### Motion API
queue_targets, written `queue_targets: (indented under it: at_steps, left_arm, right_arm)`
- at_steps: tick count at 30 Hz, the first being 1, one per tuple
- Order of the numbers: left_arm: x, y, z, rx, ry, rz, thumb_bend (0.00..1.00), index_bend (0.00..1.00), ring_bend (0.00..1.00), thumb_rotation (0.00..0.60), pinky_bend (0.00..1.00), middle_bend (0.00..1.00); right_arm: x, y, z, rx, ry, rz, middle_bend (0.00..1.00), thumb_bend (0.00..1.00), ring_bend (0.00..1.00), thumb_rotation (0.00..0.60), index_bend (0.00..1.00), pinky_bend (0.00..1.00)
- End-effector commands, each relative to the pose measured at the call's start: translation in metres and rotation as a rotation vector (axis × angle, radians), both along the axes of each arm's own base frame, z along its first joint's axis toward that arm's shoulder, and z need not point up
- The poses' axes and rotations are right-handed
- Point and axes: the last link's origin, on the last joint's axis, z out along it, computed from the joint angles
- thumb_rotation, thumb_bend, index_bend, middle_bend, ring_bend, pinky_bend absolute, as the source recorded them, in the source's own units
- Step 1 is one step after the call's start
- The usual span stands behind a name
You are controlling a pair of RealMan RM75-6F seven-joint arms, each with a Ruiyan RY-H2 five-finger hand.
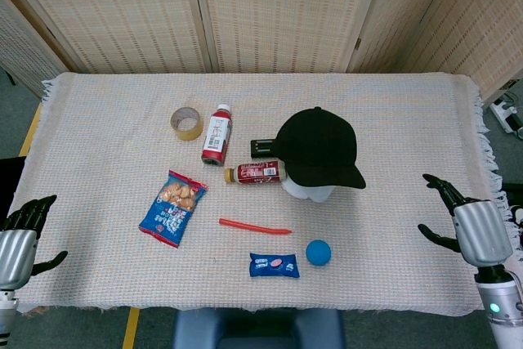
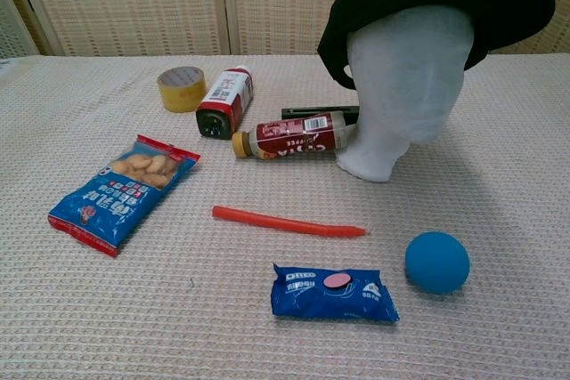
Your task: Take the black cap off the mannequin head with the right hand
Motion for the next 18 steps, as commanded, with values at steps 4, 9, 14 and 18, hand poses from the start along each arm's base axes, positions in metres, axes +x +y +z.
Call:
queue_targets:
  at_steps: [4,9,14,18]
  left_arm:
    - [0.000,0.000,0.000,-0.003,-0.004,0.001,0.18,0.08,0.13,0.600,0.23,0.16]
    - [-0.002,0.001,-0.001,-0.010,-0.010,0.007,0.18,0.08,0.13,0.600,0.23,0.15]
    - [-0.005,0.001,0.001,-0.016,-0.024,0.023,0.18,0.08,0.12,0.600,0.23,0.14]
    - [-0.006,0.000,0.002,-0.020,-0.031,0.031,0.18,0.08,0.12,0.600,0.23,0.14]
  right_arm:
    - [0.034,-0.026,-0.002,0.009,-0.048,0.092,0.34,0.08,0.82,0.600,0.21,0.83]
    - [0.055,-0.039,-0.014,0.041,-0.080,0.143,0.36,0.14,0.83,0.600,0.27,0.85]
    - [0.088,-0.063,-0.047,0.091,-0.110,0.213,0.38,0.17,0.84,0.600,0.31,0.85]
    - [0.100,-0.073,-0.061,0.091,-0.142,0.238,0.42,0.19,0.86,0.600,0.35,0.87]
